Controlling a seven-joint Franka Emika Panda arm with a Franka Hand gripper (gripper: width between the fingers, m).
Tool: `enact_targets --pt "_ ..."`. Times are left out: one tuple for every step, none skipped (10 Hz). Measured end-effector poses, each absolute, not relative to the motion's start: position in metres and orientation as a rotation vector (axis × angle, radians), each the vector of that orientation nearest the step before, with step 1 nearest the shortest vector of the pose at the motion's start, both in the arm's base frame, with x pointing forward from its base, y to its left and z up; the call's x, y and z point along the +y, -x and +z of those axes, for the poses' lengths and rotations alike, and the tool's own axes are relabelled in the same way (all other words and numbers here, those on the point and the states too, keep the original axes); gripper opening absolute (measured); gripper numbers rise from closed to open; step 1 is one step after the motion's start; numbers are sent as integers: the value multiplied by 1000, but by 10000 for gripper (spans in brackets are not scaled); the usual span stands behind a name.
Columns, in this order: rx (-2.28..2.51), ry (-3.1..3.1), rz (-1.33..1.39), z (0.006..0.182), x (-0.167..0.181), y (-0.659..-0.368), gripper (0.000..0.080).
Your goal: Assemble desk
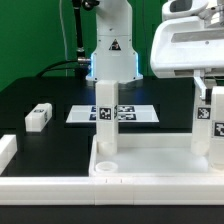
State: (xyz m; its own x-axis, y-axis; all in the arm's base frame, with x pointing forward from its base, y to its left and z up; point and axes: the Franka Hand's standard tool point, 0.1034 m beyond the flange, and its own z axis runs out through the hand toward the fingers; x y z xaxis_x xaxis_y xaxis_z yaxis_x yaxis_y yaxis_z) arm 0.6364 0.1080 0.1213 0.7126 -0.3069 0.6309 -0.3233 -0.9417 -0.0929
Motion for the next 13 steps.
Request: enact_targets --pt "-563 -2879 1068 121 108 -635 291" --pt "-612 -2872 1075 120 108 -631 291" --pt "-621 -2862 1109 120 108 -629 291" --pt "-655 -2855 1122 119 108 -627 291" --pt "-676 -2852 1125 119 109 -625 291" --pt "-680 -2850 1124 119 109 -624 291" --pt "-670 -2850 1123 119 109 -624 291" --pt "-665 -2850 1122 119 109 -624 291" --pt "-660 -2850 1122 119 109 -624 291" --pt "-655 -2850 1122 119 109 -624 491" --pt "-649 -2850 1121 119 109 -624 599" --pt "-643 -2851 1121 119 109 -624 633" --pt "-641 -2851 1120 119 110 -624 633"
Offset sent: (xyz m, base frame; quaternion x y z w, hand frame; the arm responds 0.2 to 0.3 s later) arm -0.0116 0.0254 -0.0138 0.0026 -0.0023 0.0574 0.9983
